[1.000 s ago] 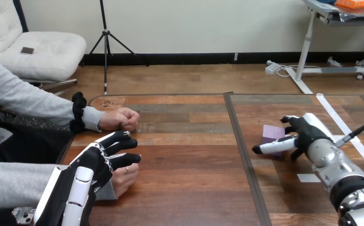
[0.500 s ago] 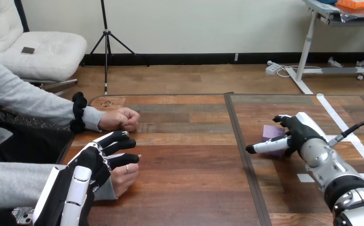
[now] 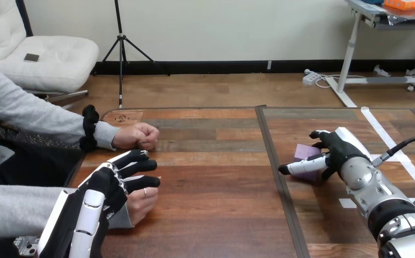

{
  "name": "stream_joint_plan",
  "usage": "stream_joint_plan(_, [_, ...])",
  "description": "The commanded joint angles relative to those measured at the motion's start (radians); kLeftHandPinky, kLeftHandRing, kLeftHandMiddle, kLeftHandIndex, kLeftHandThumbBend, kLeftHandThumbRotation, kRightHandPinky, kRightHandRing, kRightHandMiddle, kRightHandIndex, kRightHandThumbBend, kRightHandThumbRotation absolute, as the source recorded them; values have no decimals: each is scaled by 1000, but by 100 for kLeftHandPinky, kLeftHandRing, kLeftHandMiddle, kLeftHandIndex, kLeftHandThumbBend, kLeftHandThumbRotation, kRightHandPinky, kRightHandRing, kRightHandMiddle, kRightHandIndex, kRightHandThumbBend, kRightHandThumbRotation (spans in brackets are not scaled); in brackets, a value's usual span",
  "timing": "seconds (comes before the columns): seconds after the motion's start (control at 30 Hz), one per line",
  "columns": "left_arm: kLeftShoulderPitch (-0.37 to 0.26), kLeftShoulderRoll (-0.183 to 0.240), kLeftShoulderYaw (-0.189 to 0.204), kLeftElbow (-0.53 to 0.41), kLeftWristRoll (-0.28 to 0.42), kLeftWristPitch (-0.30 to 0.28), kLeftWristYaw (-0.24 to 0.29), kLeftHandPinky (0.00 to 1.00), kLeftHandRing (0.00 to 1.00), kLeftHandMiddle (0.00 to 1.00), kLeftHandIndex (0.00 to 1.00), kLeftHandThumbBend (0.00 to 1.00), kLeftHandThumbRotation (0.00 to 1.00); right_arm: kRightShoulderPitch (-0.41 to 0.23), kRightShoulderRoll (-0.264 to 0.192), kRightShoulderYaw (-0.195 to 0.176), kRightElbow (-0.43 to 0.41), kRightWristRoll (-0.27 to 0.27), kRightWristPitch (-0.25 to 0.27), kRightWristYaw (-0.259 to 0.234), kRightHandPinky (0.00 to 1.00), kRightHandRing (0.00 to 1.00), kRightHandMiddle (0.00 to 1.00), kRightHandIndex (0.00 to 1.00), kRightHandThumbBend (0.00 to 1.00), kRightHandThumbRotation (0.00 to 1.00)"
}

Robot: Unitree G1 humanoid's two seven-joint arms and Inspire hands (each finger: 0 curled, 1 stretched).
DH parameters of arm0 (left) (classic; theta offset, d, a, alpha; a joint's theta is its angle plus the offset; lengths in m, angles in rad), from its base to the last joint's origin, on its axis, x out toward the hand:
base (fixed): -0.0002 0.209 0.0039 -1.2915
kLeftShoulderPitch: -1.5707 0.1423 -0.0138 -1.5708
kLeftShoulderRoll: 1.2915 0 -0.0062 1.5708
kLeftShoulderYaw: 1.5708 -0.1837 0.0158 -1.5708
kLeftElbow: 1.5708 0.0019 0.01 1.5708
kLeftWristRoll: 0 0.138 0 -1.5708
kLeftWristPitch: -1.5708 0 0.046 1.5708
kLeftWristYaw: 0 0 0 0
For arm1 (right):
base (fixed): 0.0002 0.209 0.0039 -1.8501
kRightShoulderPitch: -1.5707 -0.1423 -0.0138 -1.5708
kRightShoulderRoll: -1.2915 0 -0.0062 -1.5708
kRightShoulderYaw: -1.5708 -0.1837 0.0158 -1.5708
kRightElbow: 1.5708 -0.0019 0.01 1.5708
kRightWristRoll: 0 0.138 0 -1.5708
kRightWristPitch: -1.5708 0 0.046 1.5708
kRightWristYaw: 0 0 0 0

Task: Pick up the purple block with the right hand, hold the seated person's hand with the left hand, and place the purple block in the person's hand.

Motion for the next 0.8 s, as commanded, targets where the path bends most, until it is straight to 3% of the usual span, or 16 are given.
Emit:
stream_joint_plan(0.0, [-53, 7, 12, -9, -13, -10, -6, 78, 67, 74, 74, 54, 100, -106, 20, 12, -15, -6, -5, 2, 61, 90, 94, 93, 100, 21])
stream_joint_plan(0.57, [-64, 6, 14, 8, -19, -21, -20, 77, 67, 72, 73, 55, 100, -116, 11, 29, -17, -26, -15, 8, 60, 87, 90, 91, 100, 17])
stream_joint_plan(0.77, [-63, 6, 17, 4, -16, -22, -18, 77, 67, 72, 72, 54, 100, -114, 1, 65, -18, -62, -34, 2, 42, 63, 75, 87, 100, 9])
